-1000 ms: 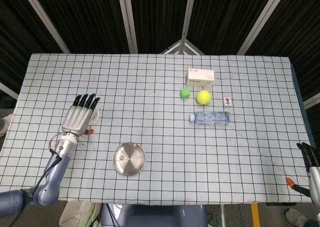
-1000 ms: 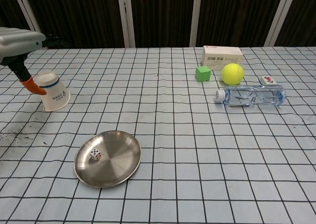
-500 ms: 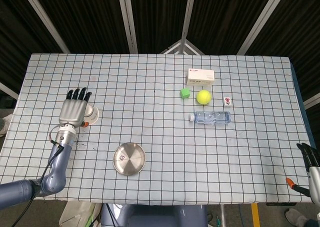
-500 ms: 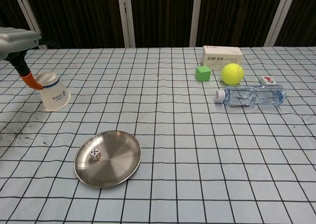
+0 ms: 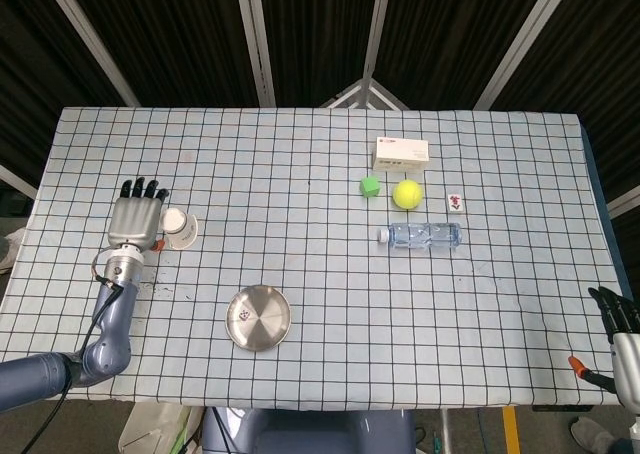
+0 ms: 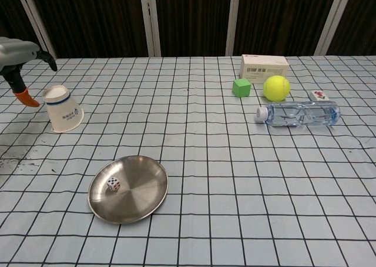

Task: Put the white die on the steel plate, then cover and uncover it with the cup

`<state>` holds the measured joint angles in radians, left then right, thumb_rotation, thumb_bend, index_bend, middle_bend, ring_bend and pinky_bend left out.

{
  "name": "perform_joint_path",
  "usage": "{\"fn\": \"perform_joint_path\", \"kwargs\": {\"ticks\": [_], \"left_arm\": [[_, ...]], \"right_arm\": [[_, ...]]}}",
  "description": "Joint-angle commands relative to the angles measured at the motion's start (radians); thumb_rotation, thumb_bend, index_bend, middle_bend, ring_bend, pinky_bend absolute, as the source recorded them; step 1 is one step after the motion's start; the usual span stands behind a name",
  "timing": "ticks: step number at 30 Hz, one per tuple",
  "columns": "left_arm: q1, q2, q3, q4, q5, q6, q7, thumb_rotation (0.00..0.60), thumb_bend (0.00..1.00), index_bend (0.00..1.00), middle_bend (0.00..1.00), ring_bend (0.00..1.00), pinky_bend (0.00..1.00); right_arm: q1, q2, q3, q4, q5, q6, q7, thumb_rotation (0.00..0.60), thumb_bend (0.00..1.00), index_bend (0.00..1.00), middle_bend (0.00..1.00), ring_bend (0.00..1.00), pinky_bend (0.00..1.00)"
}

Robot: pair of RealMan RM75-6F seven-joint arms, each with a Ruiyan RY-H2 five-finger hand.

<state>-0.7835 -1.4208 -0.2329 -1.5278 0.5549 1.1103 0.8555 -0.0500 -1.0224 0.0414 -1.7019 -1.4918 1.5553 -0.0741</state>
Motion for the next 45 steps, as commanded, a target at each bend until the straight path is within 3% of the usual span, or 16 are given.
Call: {"fn": "perform_joint_path", "kwargs": {"ticks": [1, 16, 27, 33, 39, 45], "left_arm": [[-0.003, -0.004, 0.004, 0.011, 0.0, -0.006, -0.007, 0.6, 0.29, 0.2, 0.06, 0.0, 0.0], [-0.016, -0.038, 0.026, 0.08, 0.01, -0.032, -0.03, 0.6, 0.32, 0.21, 0.1, 0.0, 0.05], [-0.02, -0.069, 0.036, 0.127, 0.041, -0.059, -0.074, 0.6, 0.33, 0.2, 0.07, 0.0, 0.05], [-0.023, -0.079, 0.043, 0.128, 0.059, -0.065, -0.086, 0.6, 0.33, 0.18, 0.08, 0.06, 0.14], [-0.021, -0.075, 0.051, 0.114, 0.075, -0.057, -0.091, 0.6, 0.35, 0.2, 0.16, 0.15, 0.26], [-0.021, -0.078, 0.057, 0.116, 0.081, -0.055, -0.094, 0.6, 0.35, 0.21, 0.2, 0.17, 0.28]], "right_arm": [[0.001, -0.001, 0.0, 0.0, 0.001, -0.003, -0.003, 0.6, 0.04, 0.12, 0.14, 0.15, 0.14], [0.004, -0.007, -0.001, 0.004, 0.01, -0.013, -0.016, 0.6, 0.04, 0.12, 0.14, 0.15, 0.14], [0.006, -0.011, -0.001, 0.007, 0.015, -0.018, -0.025, 0.6, 0.04, 0.12, 0.14, 0.15, 0.14], [0.006, -0.009, -0.001, 0.007, 0.016, -0.018, -0.021, 0.6, 0.04, 0.12, 0.14, 0.15, 0.14], [0.004, -0.007, -0.002, 0.008, 0.013, -0.013, -0.016, 0.6, 0.04, 0.12, 0.14, 0.15, 0.14], [0.003, -0.005, -0.003, 0.007, 0.011, -0.012, -0.012, 0.6, 0.04, 0.12, 0.14, 0.14, 0.14]]}}
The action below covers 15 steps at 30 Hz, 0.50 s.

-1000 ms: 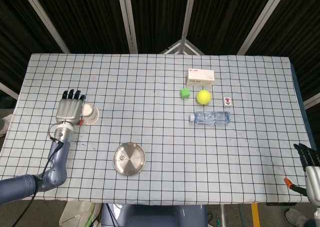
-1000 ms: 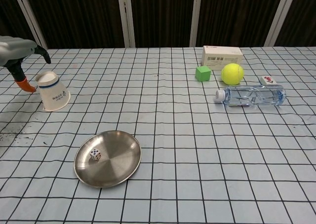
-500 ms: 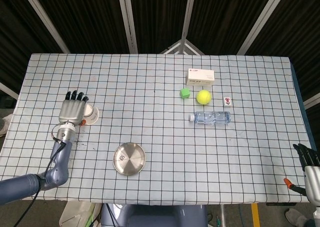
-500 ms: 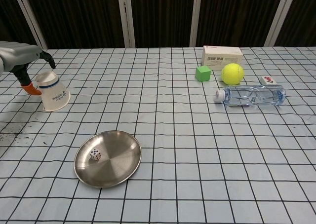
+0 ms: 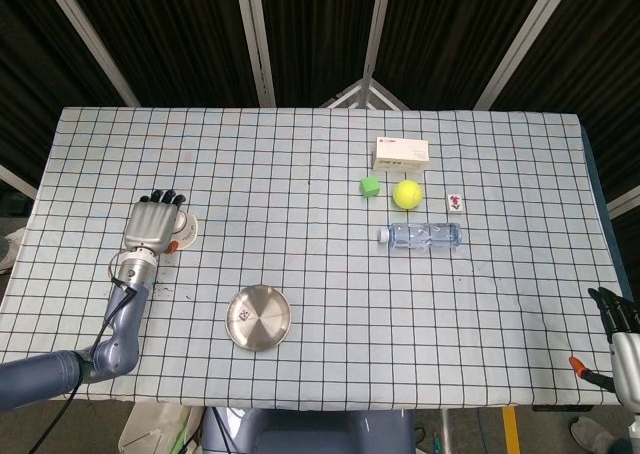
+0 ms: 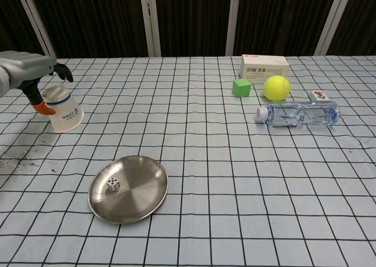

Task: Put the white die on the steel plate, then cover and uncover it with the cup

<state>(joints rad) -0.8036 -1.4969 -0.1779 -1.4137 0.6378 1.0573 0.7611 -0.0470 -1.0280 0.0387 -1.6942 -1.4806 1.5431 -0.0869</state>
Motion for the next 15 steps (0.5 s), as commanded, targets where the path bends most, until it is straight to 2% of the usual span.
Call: {"fn": "perform_joint_path", "kwargs": {"ticks": [1, 15], "left_arm": [[-0.001, -0.003, 0.002, 0.003, -0.002, -0.004, 0.001, 0.6, 0.35, 0.21, 0.21, 0.18, 0.29], [-0.007, -0.018, 0.003, 0.013, 0.005, -0.004, -0.006, 0.6, 0.36, 0.25, 0.28, 0.2, 0.29]], "right_arm": [[0.0, 0.0, 0.0, -0.001, 0.0, 0.0, 0.0, 0.6, 0.04, 0.12, 0.14, 0.15, 0.14], [0.0, 0.001, 0.0, 0.001, 0.001, 0.0, 0.003, 0.6, 0.04, 0.12, 0.14, 0.15, 0.14]]}}
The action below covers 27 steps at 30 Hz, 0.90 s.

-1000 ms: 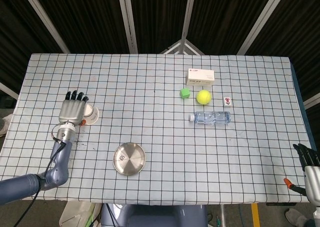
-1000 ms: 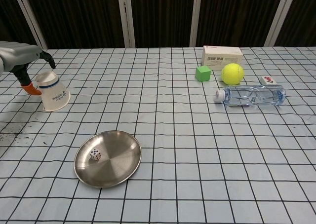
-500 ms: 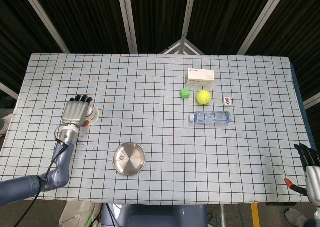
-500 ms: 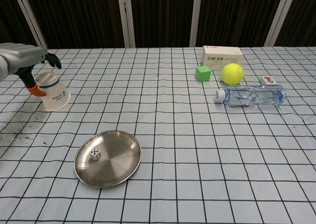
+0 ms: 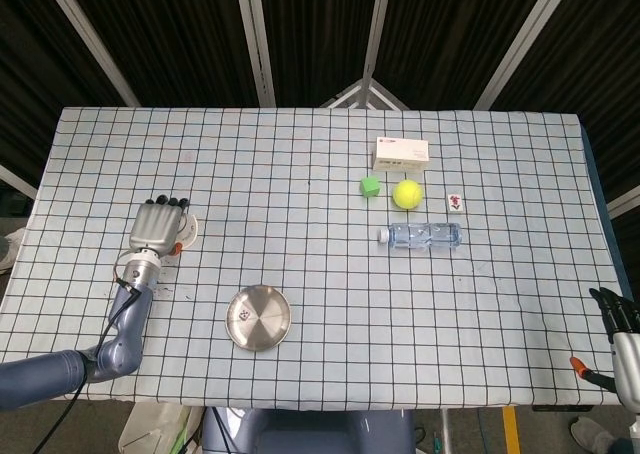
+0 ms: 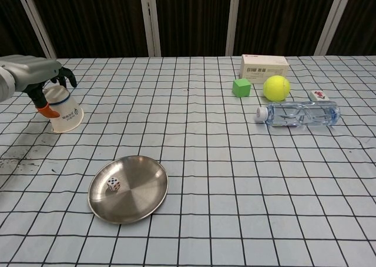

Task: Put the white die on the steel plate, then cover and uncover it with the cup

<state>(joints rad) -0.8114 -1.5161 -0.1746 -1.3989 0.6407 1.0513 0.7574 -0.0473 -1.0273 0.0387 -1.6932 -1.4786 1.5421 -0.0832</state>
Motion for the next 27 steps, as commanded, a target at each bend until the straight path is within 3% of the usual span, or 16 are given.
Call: {"fn": "perform_joint_path", "kwargs": {"ticks": [1, 27], "left_arm": [[0.001, 0.001, -0.001, -0.004, 0.003, 0.003, -0.004, 0.6, 0.36, 0.26, 0.29, 0.2, 0.29], [-0.001, 0.031, 0.005, -0.05, -0.044, 0.03, 0.051, 0.6, 0.37, 0.31, 0.33, 0.22, 0.29]], "right_arm": [[0.0, 0.001, 0.0, -0.001, -0.002, 0.001, 0.0, 0.6, 0.04, 0.12, 0.14, 0.15, 0.14], [-0.001, 0.001, -0.001, -0.004, 0.004, -0.001, -0.005, 0.6, 0.04, 0.12, 0.14, 0.15, 0.14]]}}
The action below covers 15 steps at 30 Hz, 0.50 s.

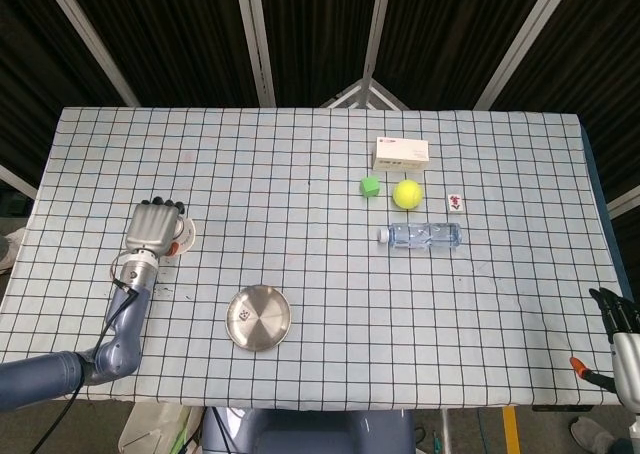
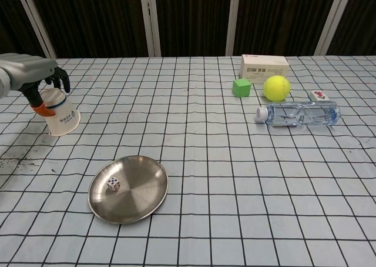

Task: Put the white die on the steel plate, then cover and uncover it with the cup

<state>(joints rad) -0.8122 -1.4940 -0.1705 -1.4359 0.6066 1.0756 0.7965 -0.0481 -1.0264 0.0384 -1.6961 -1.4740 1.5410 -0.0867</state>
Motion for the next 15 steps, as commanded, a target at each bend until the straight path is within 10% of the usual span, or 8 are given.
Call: {"fn": "perform_joint_path", "kwargs": {"ticks": [1, 15], "left_arm": [[-0.001, 0.013, 0.002, -0.02, -0.014, 0.009, 0.019, 0.6, 0.37, 0.31, 0.33, 0.22, 0.29], [-0.022, 0.059, 0.015, -0.113, -0.131, 0.041, 0.133, 0.6, 0.37, 0.32, 0.34, 0.22, 0.29]], "right_arm": [[0.0, 0.0, -0.001, -0.001, -0.001, 0.001, -0.002, 0.6, 0.04, 0.12, 0.14, 0.15, 0.14], [-0.002, 0.006, -0.001, -0.011, 0.007, -0.003, -0.004, 0.6, 0.04, 0.12, 0.14, 0.15, 0.14]]}}
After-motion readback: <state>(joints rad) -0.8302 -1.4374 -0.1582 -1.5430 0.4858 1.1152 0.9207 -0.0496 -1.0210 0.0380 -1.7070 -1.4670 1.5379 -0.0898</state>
